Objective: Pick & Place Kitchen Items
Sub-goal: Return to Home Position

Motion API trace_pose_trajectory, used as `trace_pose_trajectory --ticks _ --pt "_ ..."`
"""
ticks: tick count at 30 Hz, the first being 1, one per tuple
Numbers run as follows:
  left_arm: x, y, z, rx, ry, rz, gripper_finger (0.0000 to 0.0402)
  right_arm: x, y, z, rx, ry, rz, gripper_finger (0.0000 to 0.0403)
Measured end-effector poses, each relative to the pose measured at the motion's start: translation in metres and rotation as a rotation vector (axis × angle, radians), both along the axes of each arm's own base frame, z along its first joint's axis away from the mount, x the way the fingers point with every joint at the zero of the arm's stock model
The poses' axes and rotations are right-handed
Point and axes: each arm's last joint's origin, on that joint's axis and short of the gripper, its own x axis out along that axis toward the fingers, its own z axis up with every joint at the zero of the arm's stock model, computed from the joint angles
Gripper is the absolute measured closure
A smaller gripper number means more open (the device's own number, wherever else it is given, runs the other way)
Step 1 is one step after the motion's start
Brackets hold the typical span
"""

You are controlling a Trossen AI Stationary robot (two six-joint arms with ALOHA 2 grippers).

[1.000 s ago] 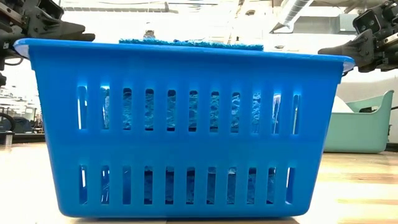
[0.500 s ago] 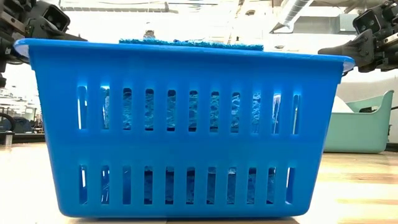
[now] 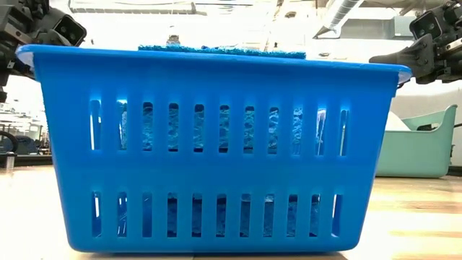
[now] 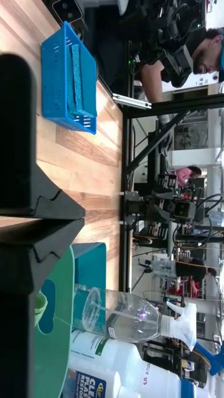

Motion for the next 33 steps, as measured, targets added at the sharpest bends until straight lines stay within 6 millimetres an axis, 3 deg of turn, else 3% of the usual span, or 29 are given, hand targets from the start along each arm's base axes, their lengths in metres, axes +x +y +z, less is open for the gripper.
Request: trace_pose_trajectory --ticks 33 --pt "0.0013 0.0001 -0.0022 -0.002 0.024 0.000 0.0293 0.0000 0.0000 0.0000 0.000 0.000 0.000 0.0403"
